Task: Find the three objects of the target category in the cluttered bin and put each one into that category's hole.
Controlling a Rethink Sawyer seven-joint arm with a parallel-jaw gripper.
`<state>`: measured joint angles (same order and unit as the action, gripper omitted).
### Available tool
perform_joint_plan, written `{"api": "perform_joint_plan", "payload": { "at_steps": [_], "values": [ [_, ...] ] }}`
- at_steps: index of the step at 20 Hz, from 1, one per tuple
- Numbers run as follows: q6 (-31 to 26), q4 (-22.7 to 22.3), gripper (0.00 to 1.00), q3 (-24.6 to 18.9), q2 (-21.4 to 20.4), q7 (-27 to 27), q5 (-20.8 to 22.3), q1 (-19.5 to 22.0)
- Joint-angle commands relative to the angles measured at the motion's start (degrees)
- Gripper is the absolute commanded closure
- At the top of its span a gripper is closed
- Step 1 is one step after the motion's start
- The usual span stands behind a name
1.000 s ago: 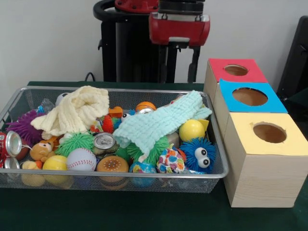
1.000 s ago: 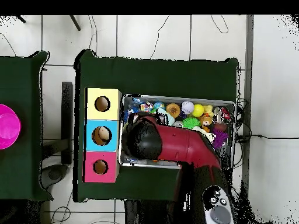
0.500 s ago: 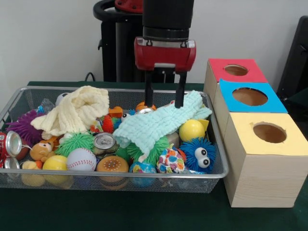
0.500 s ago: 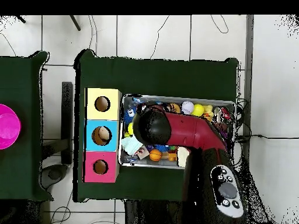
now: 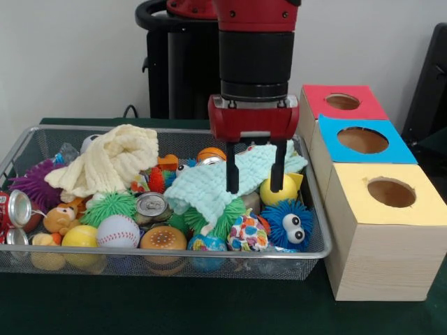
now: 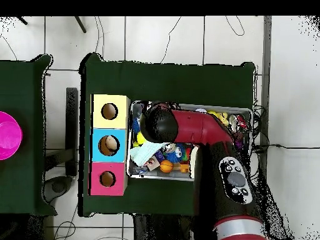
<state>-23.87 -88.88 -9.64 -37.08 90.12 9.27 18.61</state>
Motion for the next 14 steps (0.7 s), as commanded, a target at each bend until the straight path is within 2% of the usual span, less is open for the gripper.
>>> {"api": "perform_joint_plan", "payload": {
  "at_steps": [1,5,14],
  "values": [
    [4.46,5.13,0.0,-5.81,6.27,0.45,3.27,0.27],
    [6.98,4.79,0.0,-5.63,8.92,1.84,4.07,0.26],
    [12.53,3.61,0.0,-5.62,11.92,3.21,6.08,0.69]
  ]
}}
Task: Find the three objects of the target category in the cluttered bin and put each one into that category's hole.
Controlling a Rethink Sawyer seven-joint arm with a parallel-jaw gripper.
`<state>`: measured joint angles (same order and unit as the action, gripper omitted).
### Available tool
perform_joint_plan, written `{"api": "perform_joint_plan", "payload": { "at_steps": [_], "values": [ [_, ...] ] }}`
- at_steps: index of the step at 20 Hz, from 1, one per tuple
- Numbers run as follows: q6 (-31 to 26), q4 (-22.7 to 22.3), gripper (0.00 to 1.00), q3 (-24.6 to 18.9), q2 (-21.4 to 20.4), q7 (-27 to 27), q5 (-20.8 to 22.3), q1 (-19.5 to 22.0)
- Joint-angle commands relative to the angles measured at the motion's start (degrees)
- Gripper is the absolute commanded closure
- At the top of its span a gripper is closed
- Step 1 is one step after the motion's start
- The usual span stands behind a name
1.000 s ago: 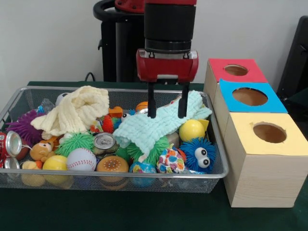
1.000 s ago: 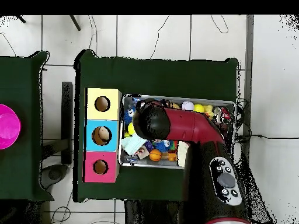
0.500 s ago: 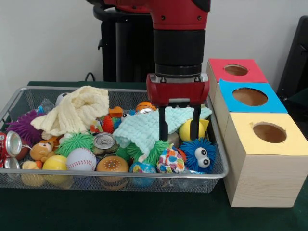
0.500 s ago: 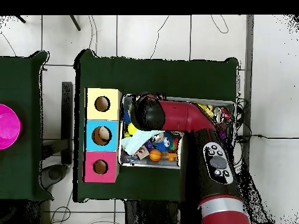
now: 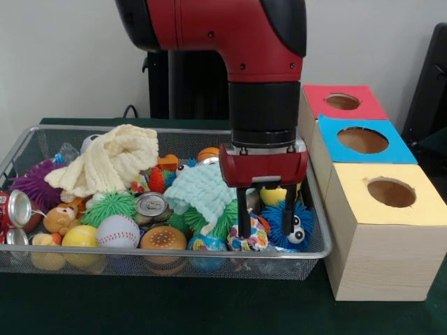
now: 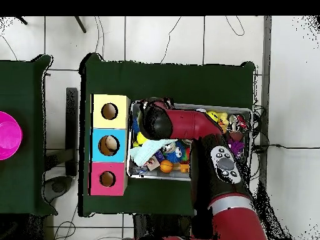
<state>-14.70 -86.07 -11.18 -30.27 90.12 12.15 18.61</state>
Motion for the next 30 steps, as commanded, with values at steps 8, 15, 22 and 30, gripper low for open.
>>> {"api": "perform_joint_plan", "payload": {
  "at_steps": [8,15,22,30],
  "values": [
    [5.8,-0.01,0.0,-3.9,7.34,4.14,3.79,0.57],
    [6.78,-0.63,0.0,-4.53,8.84,4.38,3.93,0.31],
    [5.73,-1.25,0.0,-6.12,9.1,4.19,3.26,0.71],
    [3.72,-1.93,0.0,-8.23,9.38,3.68,2.33,1.29]
  ]
}}
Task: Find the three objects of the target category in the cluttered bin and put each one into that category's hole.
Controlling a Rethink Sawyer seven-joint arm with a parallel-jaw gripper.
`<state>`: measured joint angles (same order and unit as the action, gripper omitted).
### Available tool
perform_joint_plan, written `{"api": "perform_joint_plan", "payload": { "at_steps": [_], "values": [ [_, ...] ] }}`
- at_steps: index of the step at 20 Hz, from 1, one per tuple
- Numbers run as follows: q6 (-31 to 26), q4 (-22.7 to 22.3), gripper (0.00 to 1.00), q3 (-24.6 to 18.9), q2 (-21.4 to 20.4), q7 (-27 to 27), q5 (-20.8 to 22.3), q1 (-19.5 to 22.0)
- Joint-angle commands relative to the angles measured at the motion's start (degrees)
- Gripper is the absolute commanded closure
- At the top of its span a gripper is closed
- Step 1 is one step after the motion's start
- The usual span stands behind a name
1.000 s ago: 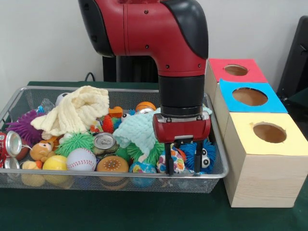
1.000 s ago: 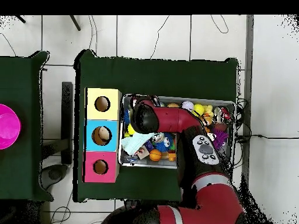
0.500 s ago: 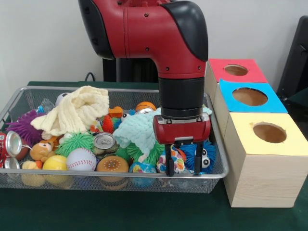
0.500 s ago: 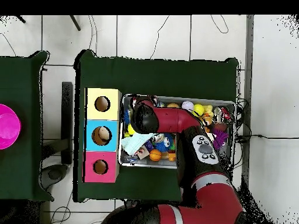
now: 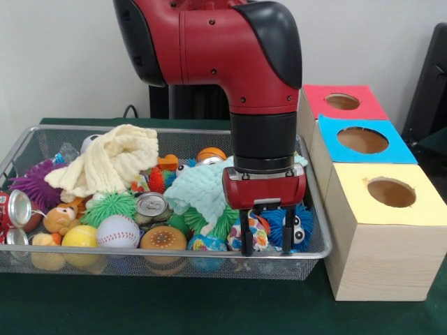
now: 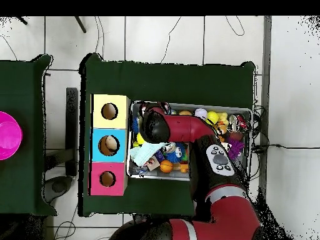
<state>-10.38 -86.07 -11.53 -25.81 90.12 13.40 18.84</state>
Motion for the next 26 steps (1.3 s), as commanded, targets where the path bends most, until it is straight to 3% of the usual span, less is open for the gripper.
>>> {"api": "perform_joint_plan", "payload": {
  "at_steps": [1,26],
  "values": [
    [-0.78,-1.8,0.0,-7.83,5.12,3.84,0.89,0.94],
    [-1.72,-3.67,0.0,-3.94,5.07,11.77,-5.77,-3.0]
  ]
}}
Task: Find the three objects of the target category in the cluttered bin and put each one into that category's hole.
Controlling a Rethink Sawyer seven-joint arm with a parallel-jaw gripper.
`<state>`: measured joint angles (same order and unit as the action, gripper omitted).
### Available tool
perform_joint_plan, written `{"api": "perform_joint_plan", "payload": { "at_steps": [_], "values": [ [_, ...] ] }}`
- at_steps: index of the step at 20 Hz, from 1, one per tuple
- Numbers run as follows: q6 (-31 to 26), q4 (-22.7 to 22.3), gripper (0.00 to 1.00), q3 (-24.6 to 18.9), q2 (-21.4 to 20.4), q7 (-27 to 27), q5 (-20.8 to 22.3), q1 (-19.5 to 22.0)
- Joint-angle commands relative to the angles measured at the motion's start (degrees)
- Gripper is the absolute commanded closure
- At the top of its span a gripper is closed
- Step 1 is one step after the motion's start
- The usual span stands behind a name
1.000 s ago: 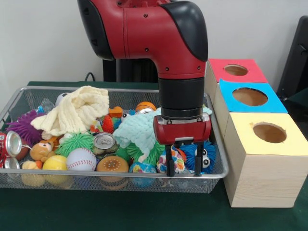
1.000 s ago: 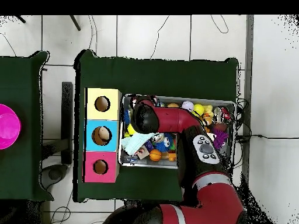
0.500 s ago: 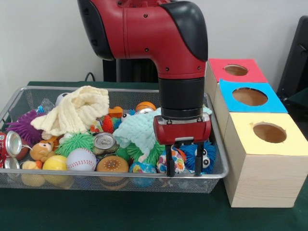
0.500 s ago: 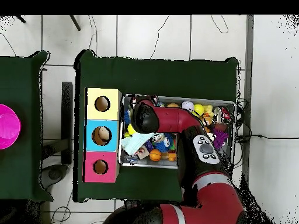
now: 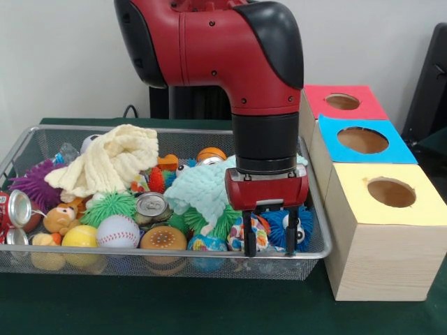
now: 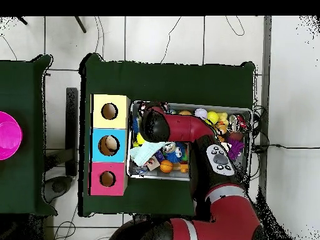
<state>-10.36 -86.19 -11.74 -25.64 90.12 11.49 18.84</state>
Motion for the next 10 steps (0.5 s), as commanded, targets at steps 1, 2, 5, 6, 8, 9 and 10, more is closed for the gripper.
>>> {"api": "perform_joint_plan", "payload": {
  "at_steps": [1,2,5,6,8,9,10],
  "values": [
    [-1.89,-3.62,0.0,-3.11,4.61,12.27,-4.34,-3.55],
    [-2.01,-3.69,0.0,-2.75,4.44,12.45,-4.78,-3.88],
    [-1.84,-4.05,0.0,-1.29,3.83,13.6,-6.21,-5.31],
    [-1.9,-4.08,0.0,-0.85,3.72,13.76,-6.59,-5.69],
    [-1.71,-4.2,0.0,0.51,3.47,14.19,-7.29,-6.7],
    [-1.72,-4.2,0.0,1.34,3.52,14.29,-7.61,-7.21],
    [-1.72,-4.2,0.0,2.17,3.56,14.4,-7.93,-7.73]
  ]
}}
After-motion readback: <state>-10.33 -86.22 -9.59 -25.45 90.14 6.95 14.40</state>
